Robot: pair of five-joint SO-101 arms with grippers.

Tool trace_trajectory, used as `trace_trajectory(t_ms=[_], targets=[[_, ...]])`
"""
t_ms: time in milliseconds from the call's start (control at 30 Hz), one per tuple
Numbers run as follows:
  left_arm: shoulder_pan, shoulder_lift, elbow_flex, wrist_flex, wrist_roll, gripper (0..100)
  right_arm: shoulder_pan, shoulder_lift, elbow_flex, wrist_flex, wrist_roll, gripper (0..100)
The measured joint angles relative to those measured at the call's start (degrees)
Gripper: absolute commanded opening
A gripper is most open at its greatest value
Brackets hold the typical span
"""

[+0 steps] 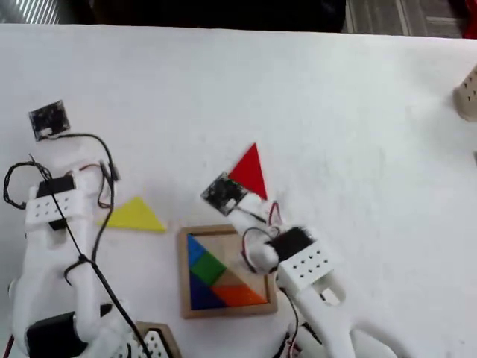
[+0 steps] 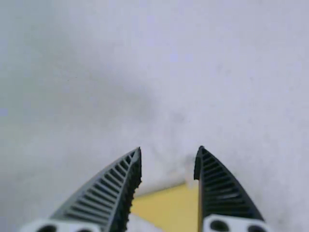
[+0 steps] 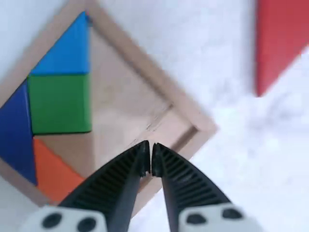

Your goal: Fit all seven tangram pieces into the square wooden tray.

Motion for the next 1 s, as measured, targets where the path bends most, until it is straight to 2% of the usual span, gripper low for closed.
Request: trace_trajectory(t_ms=[167, 267, 367, 467, 600, 733, 1000], targets=[[-6.86, 0.00, -2.64, 0.70, 4.04, 19, 0.00, -2.55, -1.05, 0.00, -0.26, 11.3], [-13.80, 0.00, -5.01, 5.19, 6.07, 19, -1.58, -2.37, -4.48, 0.00, -3.69, 12.1], [-19.96, 0.00, -5.54, 8.88, 6.68, 19, -5.36, 0.53, -7.65, -2.73, -6.95, 12.3], [-24.09, 0.00, -5.01, 9.05, 6.77, 19, -10.20, 5.54, -9.23, -8.70, -10.64, 12.3], [-25.05, 0.00, -3.60, 7.74, 6.86, 19, -14.77, 13.98, -11.52, -19.34, -14.07, 14.6], [-25.14, 0.00, -3.43, 4.84, 6.86, 19, -18.29, 24.53, -16.53, -27.87, -14.95, 24.9], [-25.93, 0.00, -3.43, 4.04, 6.86, 19, -22.42, 49.76, -36.13, -29.63, -15.12, 25.2]])
